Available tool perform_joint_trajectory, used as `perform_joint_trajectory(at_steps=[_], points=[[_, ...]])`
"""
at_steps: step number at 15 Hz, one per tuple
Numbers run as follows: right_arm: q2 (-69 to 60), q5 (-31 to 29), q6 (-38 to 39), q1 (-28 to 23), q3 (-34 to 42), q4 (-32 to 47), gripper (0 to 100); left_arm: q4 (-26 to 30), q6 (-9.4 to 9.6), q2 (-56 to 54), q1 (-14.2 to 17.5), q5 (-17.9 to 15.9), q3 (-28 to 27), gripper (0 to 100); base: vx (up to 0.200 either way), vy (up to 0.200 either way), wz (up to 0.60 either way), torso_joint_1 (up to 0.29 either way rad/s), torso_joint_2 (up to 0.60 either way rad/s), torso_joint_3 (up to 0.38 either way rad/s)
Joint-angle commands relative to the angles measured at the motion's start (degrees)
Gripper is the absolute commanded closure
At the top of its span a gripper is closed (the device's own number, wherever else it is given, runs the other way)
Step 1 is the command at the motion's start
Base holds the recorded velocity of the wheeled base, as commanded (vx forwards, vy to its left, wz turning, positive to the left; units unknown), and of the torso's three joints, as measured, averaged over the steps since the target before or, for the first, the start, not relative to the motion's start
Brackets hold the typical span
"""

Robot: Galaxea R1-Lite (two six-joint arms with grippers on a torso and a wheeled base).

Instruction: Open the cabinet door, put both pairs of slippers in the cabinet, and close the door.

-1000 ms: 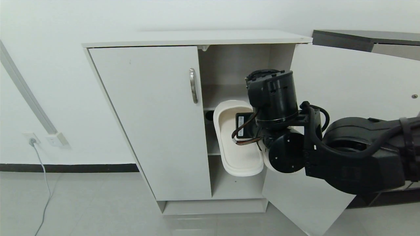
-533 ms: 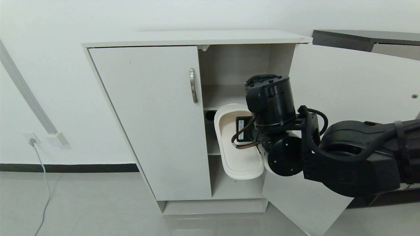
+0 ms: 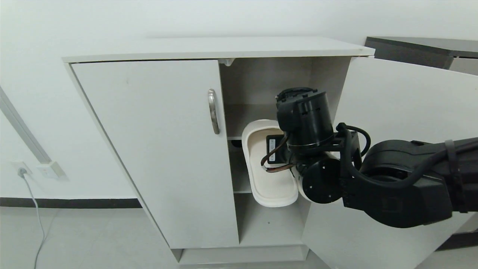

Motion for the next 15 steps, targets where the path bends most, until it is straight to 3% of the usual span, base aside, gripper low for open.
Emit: perform_joint_trajectory(at_steps=[1,5,11,15], points=[[-0.12,0.0,0.02,-0.08,0.36,-0.08,100,-0.05,-0.03,0.07,0.0,-0.01,0.01,100,0.2,0.0,0.0,0.007,0.0,0.002],[1.2,0.26,0.98,0.01,0.8,-0.44,100,-0.05,-0.03,0.07,0.09,0.08,0.01,100,0.2,0.0,0.0,0.004,0.0,0.002],[6.39,3.16,1.51,-1.4,-2.19,-3.95,100,-0.05,-0.12,0.07,0.0,0.08,0.01,100,0.0,0.0,0.0,0.0,0.0,0.0],[10.61,3.95,1.51,-4.21,-9.13,-2.02,100,-0.05,-0.21,0.07,0.09,-0.01,0.01,100,0.0,0.0,0.0,0.0,0.0,0.0]])
